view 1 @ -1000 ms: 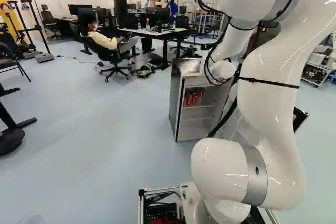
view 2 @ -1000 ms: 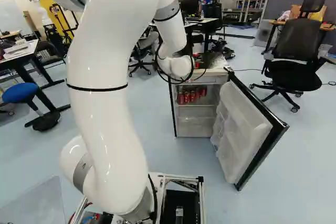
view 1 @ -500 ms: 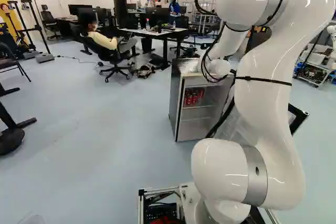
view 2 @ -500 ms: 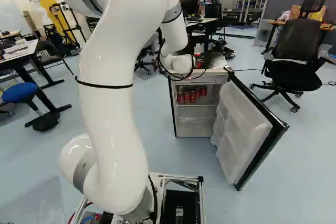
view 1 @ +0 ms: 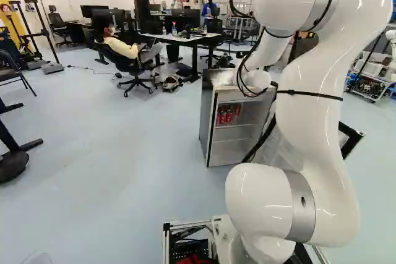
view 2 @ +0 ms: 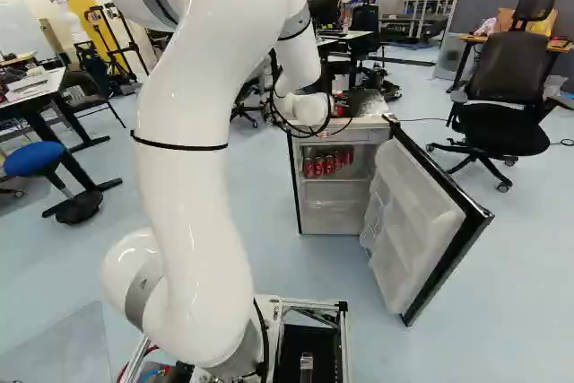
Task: Grab a drink from the fridge
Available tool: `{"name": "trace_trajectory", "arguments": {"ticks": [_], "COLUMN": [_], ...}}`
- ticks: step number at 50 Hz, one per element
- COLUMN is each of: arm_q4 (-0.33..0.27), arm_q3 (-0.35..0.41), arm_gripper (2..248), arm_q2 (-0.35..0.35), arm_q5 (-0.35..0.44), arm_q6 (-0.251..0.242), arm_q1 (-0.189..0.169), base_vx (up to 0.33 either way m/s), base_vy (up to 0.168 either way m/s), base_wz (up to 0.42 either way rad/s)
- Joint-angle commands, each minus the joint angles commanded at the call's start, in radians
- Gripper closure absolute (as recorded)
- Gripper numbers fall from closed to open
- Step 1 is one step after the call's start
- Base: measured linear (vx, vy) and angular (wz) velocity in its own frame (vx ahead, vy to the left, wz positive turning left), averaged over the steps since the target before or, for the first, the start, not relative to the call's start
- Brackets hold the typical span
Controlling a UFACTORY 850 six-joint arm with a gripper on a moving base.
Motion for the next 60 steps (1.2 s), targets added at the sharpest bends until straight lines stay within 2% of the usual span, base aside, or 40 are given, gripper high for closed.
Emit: {"name": "trace_trajectory", "arguments": {"ticks": [1, 2, 7, 8, 12, 13, 23, 40, 60], "arm_q4": [0.0, 0.0, 0.0, 0.0, 0.0, 0.0, 0.0, 0.0, 0.0], "arm_q3": [0.0, 0.0, 0.0, 0.0, 0.0, 0.0, 0.022, 0.11, 0.196], "arm_gripper": [120, 85, 85, 48, 48, 10, 3, 3, 3], "arm_q2": [0.0, 0.0, 0.0, 0.0, 0.0, 0.0, 0.017, 0.087, 0.157], "arm_q5": [0.0, 0.0, 0.0, 0.0, 0.0, 0.0, 0.0, 0.0, 0.0], "arm_q6": [0.0, 0.0, 0.0, 0.0, 0.0, 0.0, 0.0, 0.0, 0.0], "arm_q1": [0.0, 0.0, 0.0, 0.0, 0.0, 0.0, -0.003, -0.016, -0.053], "base_vx": [0.0, 0.0, 0.0, 0.0, 0.0, 0.0, 0.0, 0.0, 0.0], "base_vy": [0.0, 0.0, 0.0, 0.0, 0.0, 0.0, 0.0, 0.0, 0.0], "base_wz": [0.0, 0.0, 0.0, 0.0, 0.0, 0.0, 0.0, 0.0, 0.0]}}
